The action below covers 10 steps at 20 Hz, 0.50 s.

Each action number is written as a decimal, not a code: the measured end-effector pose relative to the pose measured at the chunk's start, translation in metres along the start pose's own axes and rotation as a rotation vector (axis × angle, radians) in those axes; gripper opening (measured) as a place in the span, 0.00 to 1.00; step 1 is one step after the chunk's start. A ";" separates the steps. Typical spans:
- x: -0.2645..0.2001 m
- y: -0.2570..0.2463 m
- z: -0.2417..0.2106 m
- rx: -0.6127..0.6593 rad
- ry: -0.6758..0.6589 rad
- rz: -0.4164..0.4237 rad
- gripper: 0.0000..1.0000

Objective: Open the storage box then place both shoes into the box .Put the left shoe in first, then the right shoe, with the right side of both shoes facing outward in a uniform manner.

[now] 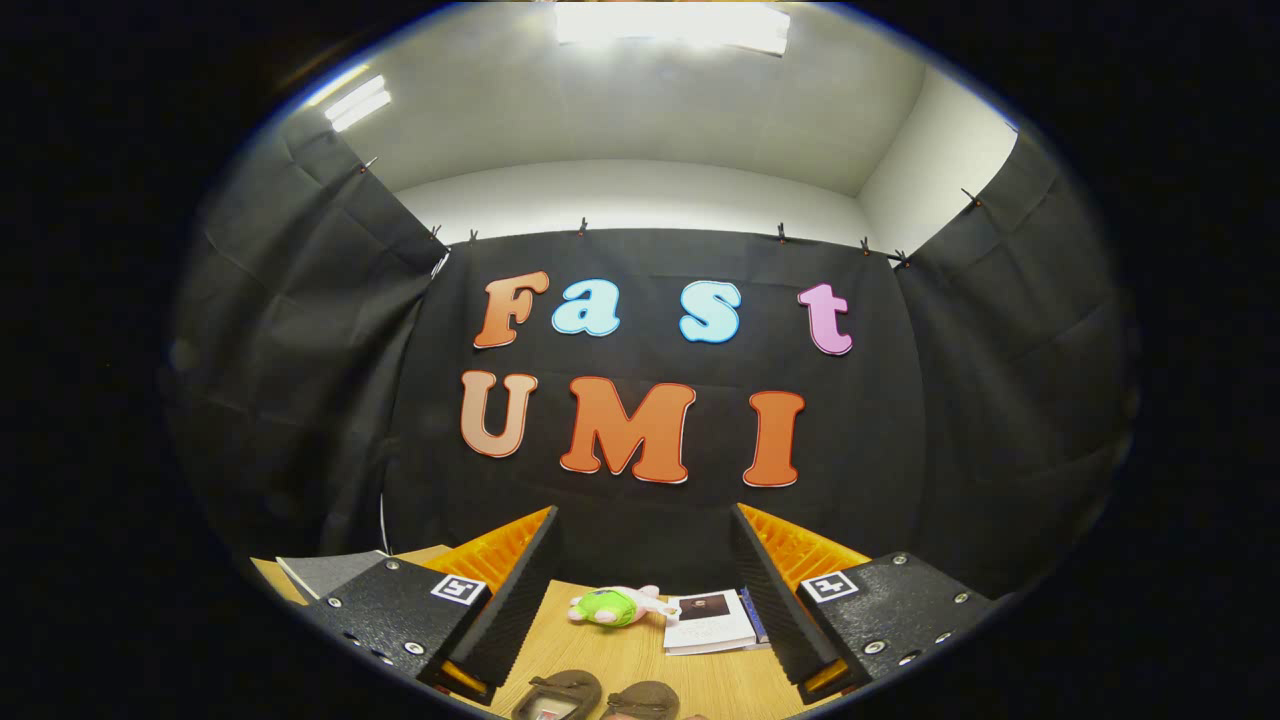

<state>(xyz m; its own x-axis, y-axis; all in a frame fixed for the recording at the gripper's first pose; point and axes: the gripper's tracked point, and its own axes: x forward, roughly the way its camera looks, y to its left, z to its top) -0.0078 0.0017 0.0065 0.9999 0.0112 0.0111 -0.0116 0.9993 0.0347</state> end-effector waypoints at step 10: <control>-0.012 0.060 -0.014 0.127 0.075 0.171 0.99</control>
<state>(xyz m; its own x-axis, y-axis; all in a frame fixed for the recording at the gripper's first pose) -0.0207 0.0625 -0.0057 0.9812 0.1875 -0.0468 -0.1776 0.9703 0.1646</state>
